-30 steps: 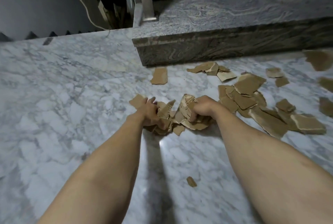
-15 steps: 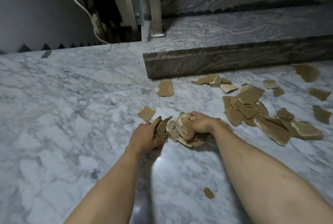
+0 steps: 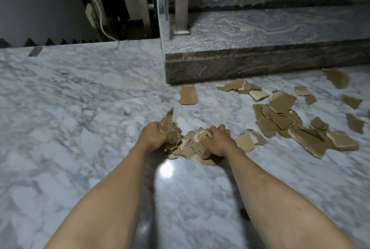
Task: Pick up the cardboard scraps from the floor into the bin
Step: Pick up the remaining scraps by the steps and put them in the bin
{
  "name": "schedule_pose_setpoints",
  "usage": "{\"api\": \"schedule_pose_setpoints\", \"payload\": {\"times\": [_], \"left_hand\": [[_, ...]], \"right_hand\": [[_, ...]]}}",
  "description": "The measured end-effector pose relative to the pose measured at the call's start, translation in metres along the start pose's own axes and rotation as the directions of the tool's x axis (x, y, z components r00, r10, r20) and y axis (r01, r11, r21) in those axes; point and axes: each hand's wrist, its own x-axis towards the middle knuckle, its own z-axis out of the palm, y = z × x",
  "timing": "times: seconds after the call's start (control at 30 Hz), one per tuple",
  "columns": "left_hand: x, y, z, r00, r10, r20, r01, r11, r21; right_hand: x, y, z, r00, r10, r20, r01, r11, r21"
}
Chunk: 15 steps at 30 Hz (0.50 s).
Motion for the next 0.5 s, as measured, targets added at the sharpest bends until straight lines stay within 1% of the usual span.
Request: {"api": "schedule_pose_setpoints", "payload": {"times": [0.03,0.07,0.1,0.13,0.17,0.23,0.33,0.4,0.5], "left_hand": [[0.005,0.005,0.000,1.000,0.003,0.020,-0.005,0.995,0.098],[0.010,0.009,0.002,0.999,0.005,0.047,-0.017,0.963,0.268],[0.012,0.013,0.007,0.996,0.014,0.085,-0.048,0.908,0.417],[0.013,0.014,0.013,0.992,0.016,0.126,-0.077,0.864,0.497],[0.012,0.015,0.018,0.987,0.015,0.158,-0.099,0.836,0.540],[0.010,0.011,0.028,0.986,0.029,0.161,-0.112,0.835,0.539],[0.005,0.012,0.034,0.989,0.061,0.133,-0.111,0.906,0.409],[0.002,0.014,0.036,0.992,0.059,0.111,-0.093,0.934,0.344],[-0.001,0.015,0.036,0.995,0.027,0.100,-0.053,0.961,0.272]], "right_hand": [[0.002,-0.002,0.000,1.000,0.008,-0.004,-0.008,1.000,0.018],[0.003,-0.003,0.000,1.000,0.019,-0.005,-0.019,0.999,0.044],[0.003,-0.003,0.000,0.999,0.034,-0.005,-0.033,0.997,0.069],[0.003,-0.003,0.000,0.999,0.049,-0.005,-0.048,0.994,0.097],[0.003,-0.002,0.001,0.998,0.060,-0.009,-0.058,0.990,0.127],[0.002,0.003,0.003,0.996,0.089,-0.003,-0.087,0.976,0.202],[-0.005,0.010,0.005,0.991,0.126,0.034,-0.131,0.932,0.337],[-0.009,0.017,0.005,0.990,0.129,0.049,-0.137,0.885,0.445],[-0.019,0.033,-0.009,0.986,0.164,0.014,-0.143,0.816,0.560]]}}
